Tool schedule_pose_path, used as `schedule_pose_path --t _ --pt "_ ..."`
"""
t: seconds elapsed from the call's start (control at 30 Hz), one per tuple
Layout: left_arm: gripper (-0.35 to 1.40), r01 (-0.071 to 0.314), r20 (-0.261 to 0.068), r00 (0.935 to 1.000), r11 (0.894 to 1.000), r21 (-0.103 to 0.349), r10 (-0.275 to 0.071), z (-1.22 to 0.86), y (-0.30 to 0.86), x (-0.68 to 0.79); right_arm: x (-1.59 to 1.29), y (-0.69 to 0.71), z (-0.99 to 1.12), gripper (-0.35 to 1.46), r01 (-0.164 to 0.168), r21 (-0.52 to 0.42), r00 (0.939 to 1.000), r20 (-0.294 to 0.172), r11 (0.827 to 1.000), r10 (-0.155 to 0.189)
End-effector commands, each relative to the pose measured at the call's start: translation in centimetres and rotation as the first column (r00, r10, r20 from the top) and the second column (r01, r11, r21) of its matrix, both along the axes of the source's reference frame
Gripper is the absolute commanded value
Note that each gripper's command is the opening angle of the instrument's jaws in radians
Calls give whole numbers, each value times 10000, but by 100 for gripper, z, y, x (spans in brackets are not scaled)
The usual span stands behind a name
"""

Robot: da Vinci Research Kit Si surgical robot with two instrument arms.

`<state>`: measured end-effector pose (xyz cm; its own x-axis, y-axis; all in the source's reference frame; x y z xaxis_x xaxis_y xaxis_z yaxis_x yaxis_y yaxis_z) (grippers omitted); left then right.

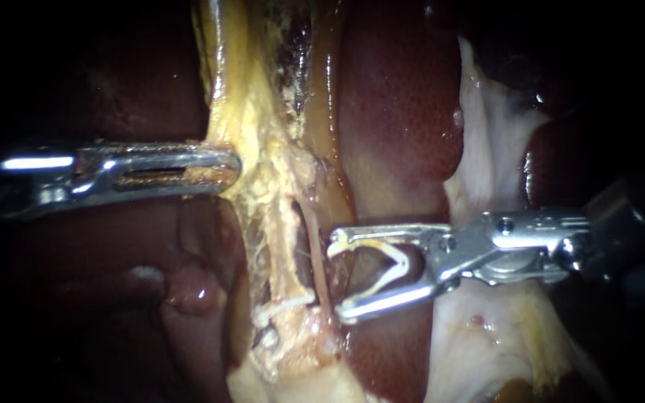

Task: Clipping second clip left tube

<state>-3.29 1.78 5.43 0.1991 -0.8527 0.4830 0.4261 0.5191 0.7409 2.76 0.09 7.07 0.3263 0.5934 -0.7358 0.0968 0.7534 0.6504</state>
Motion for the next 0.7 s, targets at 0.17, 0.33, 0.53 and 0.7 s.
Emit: schedule_pose_path --t 0.17,0.33,0.53,0.7 --pt "-35 20 -38 10000 10000 -34 -20 3 1 5 10 -1 24 60 -28 11 9997 223 10000 27" --pt "-35 17 -36 10000 10000 -34 -17 3 1 6 20 -1 39 60 -47 85 9996 266 10000 44" --pt "-35 15 -35 10000 10000 -34 -15 3 1 6 30 -6 47 60 -2 214 9994 346 9998 -6" --pt "-35 15 -35 10000 10000 -35 -15 3 1 7 36 -8 55 59 99 155 9987 497 9998 -107"
